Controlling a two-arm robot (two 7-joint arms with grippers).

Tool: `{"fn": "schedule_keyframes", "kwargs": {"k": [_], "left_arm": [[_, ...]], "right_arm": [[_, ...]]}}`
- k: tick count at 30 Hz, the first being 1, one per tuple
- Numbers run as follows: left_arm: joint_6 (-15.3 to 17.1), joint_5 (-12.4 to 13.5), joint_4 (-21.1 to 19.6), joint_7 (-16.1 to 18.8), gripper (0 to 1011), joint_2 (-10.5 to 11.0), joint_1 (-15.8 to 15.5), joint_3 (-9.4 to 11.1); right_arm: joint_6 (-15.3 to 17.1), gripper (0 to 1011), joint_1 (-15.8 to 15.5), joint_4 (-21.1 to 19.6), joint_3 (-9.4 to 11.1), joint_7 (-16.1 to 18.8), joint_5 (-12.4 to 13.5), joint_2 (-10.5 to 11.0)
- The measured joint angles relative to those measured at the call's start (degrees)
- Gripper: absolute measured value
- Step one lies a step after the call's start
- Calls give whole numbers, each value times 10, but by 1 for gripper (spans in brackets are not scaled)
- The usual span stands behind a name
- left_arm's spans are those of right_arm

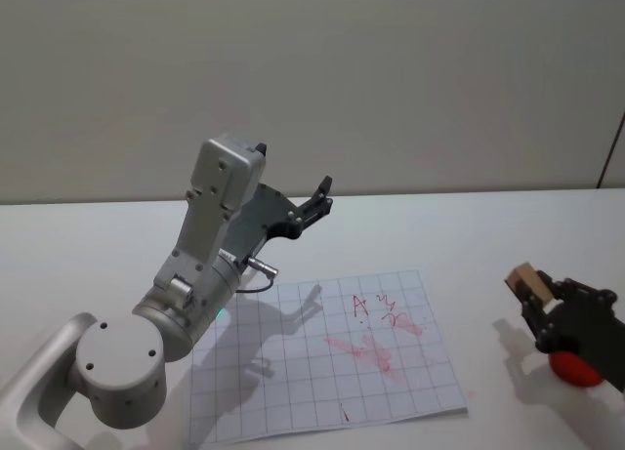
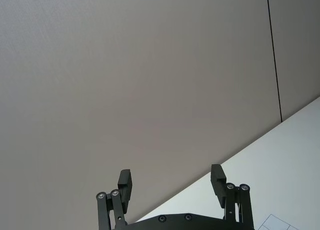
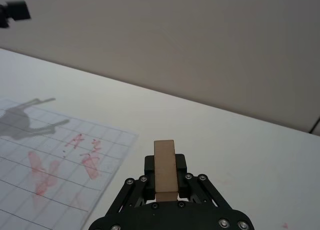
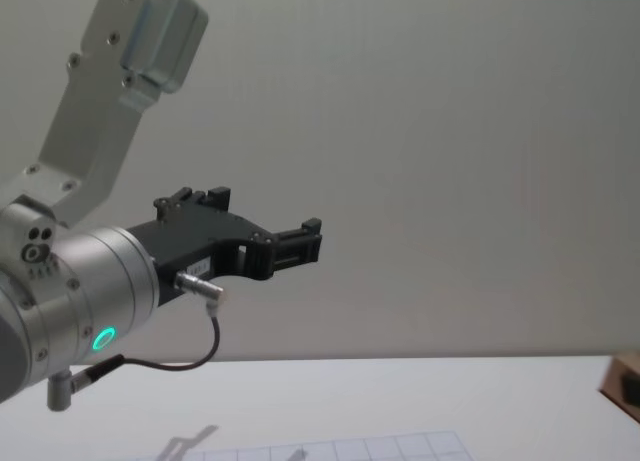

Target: Use the one hand to pick up the stamp and affix it onto the A4 paper.

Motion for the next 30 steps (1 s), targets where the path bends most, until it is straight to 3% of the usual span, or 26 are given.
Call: {"fn": "schedule_keyframes", "kwargs": {"k": [15,22,30], "left_arm": [[0,0,0,0,1001,0,0,0],[0,0,0,0,1001,0,0,0],[0,0,0,0,1001,0,0,0]], "right_arm": [[-7,219,26,5,-28,90,6,-29],[17,219,39,28,-45,130,-5,-45],[52,219,47,53,-61,145,-25,-56]]}}
